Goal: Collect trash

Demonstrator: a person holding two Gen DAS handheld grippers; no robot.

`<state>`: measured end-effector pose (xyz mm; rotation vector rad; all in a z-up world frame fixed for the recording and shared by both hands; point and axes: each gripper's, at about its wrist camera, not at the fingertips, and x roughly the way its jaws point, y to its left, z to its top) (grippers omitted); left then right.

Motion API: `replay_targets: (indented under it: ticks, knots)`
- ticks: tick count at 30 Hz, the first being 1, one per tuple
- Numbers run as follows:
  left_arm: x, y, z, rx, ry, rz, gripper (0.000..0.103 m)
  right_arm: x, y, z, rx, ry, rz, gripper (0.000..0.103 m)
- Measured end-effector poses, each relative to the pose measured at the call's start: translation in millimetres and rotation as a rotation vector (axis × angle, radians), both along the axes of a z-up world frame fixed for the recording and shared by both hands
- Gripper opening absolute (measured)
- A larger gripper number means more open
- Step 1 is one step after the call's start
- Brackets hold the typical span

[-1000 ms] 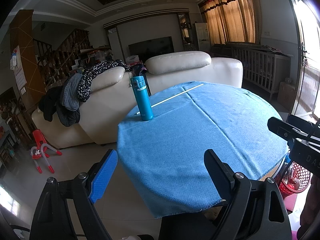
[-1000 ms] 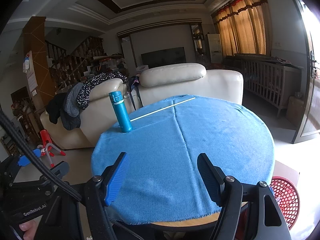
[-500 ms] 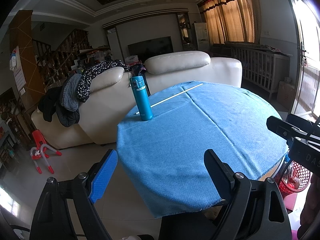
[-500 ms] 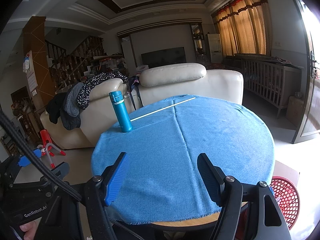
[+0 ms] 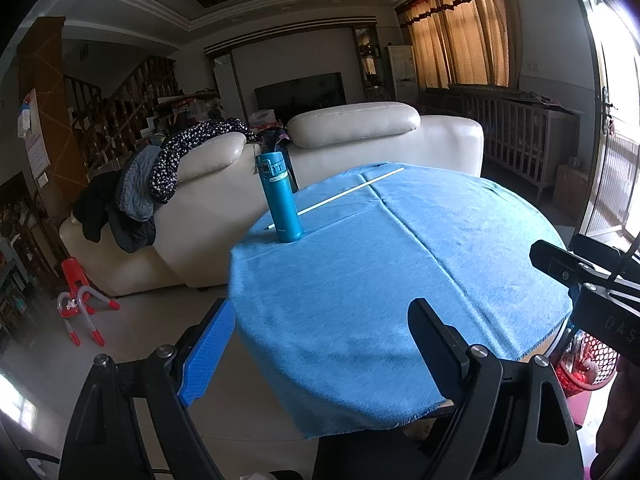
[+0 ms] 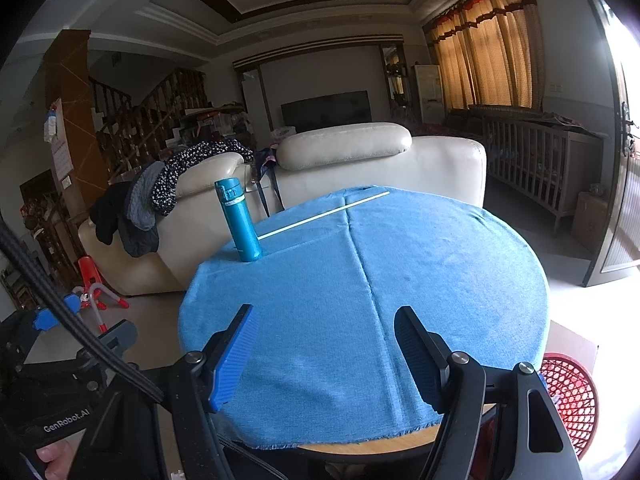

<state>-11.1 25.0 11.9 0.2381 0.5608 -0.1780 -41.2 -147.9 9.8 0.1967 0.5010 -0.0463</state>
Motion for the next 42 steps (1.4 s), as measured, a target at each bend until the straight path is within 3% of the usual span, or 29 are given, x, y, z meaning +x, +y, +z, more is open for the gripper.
replay_targets:
  ticks: [20, 42]
  knots:
    - [60, -23, -3, -0.022, 0.047, 0.007, 0.089, 49, -35, 5, -0.048, 0.062, -0.067, 0.074]
    - [112, -30, -6, -0.041, 0.100, 0.031, 0.089, 106, -50, 0, -0.019, 0.138, -0.076, 0.074]
